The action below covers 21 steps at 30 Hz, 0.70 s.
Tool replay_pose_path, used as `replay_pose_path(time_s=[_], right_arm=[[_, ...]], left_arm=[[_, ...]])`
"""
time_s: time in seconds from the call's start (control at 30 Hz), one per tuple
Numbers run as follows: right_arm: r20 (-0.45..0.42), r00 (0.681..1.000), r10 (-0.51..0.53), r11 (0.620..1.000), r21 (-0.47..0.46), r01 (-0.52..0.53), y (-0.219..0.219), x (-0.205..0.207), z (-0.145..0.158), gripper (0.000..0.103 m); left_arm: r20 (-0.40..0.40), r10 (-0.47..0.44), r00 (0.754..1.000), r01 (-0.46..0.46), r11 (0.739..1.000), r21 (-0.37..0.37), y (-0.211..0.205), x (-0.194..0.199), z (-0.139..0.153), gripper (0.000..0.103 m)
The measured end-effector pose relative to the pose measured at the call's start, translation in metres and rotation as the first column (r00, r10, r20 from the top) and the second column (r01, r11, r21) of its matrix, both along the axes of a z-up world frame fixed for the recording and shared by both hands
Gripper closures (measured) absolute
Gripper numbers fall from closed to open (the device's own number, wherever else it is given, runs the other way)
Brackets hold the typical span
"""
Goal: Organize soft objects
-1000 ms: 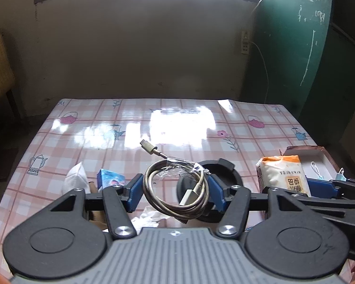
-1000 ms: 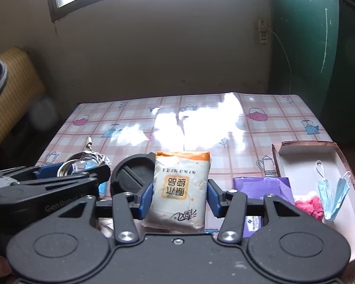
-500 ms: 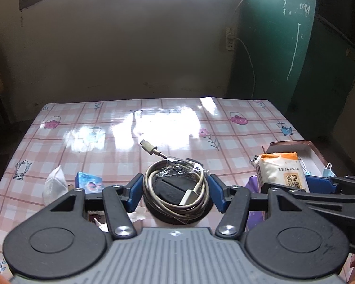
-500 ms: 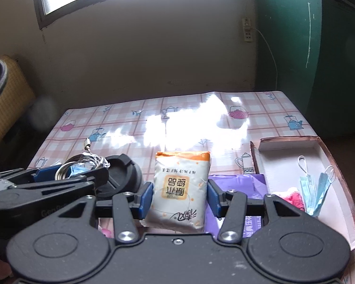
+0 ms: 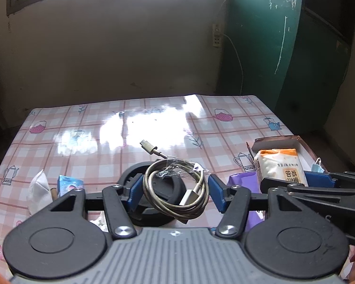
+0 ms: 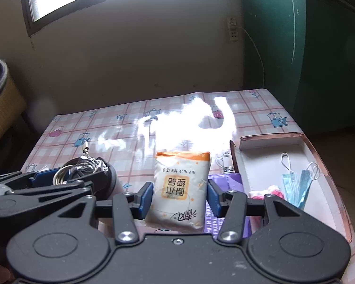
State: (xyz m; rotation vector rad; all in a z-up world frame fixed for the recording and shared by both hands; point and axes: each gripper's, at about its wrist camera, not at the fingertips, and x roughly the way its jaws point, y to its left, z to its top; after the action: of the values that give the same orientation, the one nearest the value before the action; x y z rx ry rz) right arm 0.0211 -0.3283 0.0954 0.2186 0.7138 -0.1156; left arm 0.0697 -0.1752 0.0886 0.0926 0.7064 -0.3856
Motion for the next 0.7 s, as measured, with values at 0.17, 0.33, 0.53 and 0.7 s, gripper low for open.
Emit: replay_pose_path(time_s=[0.17, 0.33, 0.53, 0.7], right_arm=[[-0.002, 1.0, -0.016, 1.0, 0.0, 0.016, -0.008, -0.003, -0.001, 0.044], [-0.004, 0.999, -0.032, 0.999, 0.001, 0.032, -0.017, -0.004, -0.002, 0.044], [-0.004, 0.999, -0.052, 0.999, 0.002, 0.052, -0.029, -0.009, -0.002, 0.044], [-0.007, 0.998, -0.067, 0.998, 0.002, 0.067, -0.039, -0.012, -0.004, 0.044]], left_arm=[[-0.004, -0.008, 1.0, 0.008, 1.0, -0.002, -0.007, -0.002, -0.001, 0.043], [-0.005, -0.026, 1.0, 0.026, 1.0, 0.001, -0.015, -0.005, -0.001, 0.043], [-0.004, -0.045, 0.999, 0.045, 0.999, 0.004, -0.026, -0.008, -0.002, 0.043], [-0.007, -0.062, 0.998, 0.062, 0.998, 0.005, -0.035, -0.01, -0.003, 0.043]])
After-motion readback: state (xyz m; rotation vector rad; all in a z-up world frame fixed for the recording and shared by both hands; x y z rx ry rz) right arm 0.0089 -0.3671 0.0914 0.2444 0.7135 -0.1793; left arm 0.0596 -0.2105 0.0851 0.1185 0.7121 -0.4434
